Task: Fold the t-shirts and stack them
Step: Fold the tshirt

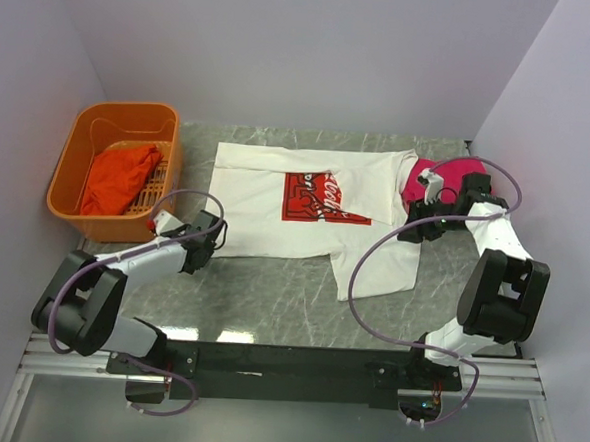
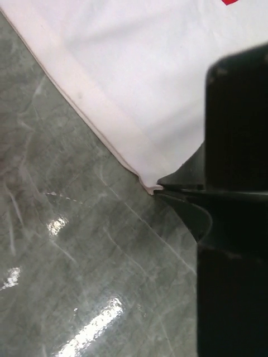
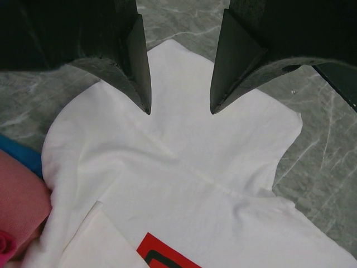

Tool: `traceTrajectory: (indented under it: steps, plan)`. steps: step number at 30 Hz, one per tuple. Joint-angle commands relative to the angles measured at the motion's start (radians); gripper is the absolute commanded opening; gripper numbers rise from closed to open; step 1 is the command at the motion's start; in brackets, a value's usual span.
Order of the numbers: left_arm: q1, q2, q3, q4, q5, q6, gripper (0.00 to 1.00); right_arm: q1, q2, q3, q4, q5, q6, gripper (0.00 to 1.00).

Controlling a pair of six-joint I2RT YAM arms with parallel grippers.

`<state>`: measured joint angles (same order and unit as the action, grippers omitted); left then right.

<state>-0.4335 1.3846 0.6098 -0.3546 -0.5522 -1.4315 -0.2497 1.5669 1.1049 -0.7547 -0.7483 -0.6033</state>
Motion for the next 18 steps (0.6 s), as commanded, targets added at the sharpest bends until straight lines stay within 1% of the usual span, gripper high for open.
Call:
traceTrajectory:
  steps: [1, 2, 4, 5, 7, 8, 10, 11, 12, 15, 18]
  plan:
    - [0.004, -0.007, -0.042, -0.011, -0.034, -0.003, 0.03, -0.01, -0.053, -0.004, -0.02, -0.023, -0.035, 0.53]
    - [0.004, -0.019, -0.047, -0.02, -0.044, -0.003, 0.0, -0.01, -0.054, -0.004, -0.024, -0.029, -0.039, 0.54]
    - [0.004, -0.071, -0.058, -0.038, -0.066, -0.003, 0.0, -0.011, -0.064, -0.007, -0.032, -0.029, -0.047, 0.54]
    - [0.004, -0.093, -0.059, -0.079, -0.071, -0.012, 0.0, -0.01, -0.065, -0.008, -0.035, -0.033, -0.05, 0.54]
    - [0.004, -0.182, -0.053, -0.136, -0.092, -0.029, 0.0, -0.01, -0.073, -0.01, -0.046, -0.034, -0.062, 0.54]
    - [0.004, -0.259, -0.054, -0.208, -0.095, -0.056, 0.0, -0.01, -0.076, -0.013, -0.049, -0.033, -0.07, 0.54]
    - [0.003, -0.352, -0.062, -0.274, -0.097, -0.079, 0.0, -0.011, -0.082, -0.016, -0.057, -0.033, -0.076, 0.54]
    - [0.004, -0.398, -0.068, -0.305, -0.092, -0.107, 0.0, -0.011, -0.087, -0.016, -0.057, -0.033, -0.078, 0.54]
    - [0.004, -0.489, -0.08, -0.361, -0.086, -0.118, 0.0, -0.011, -0.091, -0.019, -0.061, -0.034, -0.082, 0.54]
    - [0.004, -0.628, -0.114, -0.418, -0.042, -0.115, 0.0, -0.013, -0.1, -0.016, -0.069, -0.04, -0.087, 0.54]
    - [0.004, -0.686, -0.137, -0.49, -0.002, -0.132, 0.0, -0.013, -0.103, -0.005, -0.08, -0.033, -0.087, 0.54]
